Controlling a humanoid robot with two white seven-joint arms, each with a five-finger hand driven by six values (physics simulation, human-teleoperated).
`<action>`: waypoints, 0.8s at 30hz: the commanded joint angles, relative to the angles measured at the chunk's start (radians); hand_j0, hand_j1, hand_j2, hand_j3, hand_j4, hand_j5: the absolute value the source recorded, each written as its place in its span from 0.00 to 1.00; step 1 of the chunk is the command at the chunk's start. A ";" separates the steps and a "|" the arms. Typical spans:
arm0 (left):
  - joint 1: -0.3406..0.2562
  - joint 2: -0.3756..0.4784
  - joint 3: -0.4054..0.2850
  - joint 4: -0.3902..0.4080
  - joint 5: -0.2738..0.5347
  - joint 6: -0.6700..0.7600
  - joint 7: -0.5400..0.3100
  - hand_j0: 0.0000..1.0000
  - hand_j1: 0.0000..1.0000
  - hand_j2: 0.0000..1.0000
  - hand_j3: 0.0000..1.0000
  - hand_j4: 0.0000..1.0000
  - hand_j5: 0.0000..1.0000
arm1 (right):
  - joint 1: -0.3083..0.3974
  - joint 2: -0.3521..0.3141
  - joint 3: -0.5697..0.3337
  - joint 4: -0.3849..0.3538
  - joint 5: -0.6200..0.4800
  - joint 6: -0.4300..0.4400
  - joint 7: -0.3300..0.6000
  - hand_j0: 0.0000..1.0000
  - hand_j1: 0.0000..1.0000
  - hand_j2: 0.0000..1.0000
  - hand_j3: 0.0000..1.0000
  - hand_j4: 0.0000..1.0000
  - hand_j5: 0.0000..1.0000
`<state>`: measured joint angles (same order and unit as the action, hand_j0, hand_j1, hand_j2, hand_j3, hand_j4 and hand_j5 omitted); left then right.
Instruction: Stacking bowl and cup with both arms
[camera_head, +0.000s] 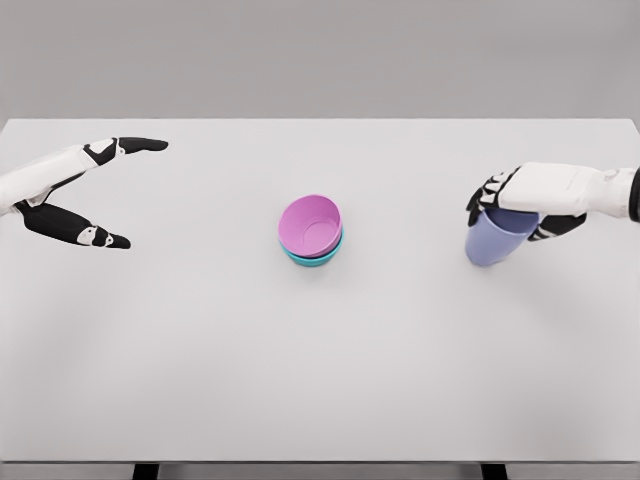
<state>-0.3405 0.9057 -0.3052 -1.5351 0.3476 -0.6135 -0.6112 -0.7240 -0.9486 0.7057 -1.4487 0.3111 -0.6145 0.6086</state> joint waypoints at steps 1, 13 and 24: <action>0.000 0.001 0.000 0.000 0.008 0.003 0.000 1.00 1.00 1.00 1.00 1.00 1.00 | -0.002 0.005 -0.005 0.001 -0.007 0.004 0.002 0.60 0.60 0.60 0.60 0.60 0.60; 0.000 0.001 0.001 0.001 0.008 0.003 0.000 1.00 1.00 1.00 1.00 1.00 1.00 | -0.106 0.140 -0.008 -0.018 -0.003 0.004 0.002 0.55 0.55 0.55 0.55 0.55 0.55; 0.000 0.001 0.001 0.001 0.008 0.003 0.000 1.00 1.00 1.00 1.00 1.00 1.00 | -0.183 0.353 -0.005 -0.045 -0.001 0.004 0.002 0.56 0.56 0.56 0.56 0.56 0.56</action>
<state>-0.3405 0.9055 -0.3039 -1.5337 0.3476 -0.6135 -0.6112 -0.9066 -0.6324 0.7009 -1.4914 0.3158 -0.6149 0.6102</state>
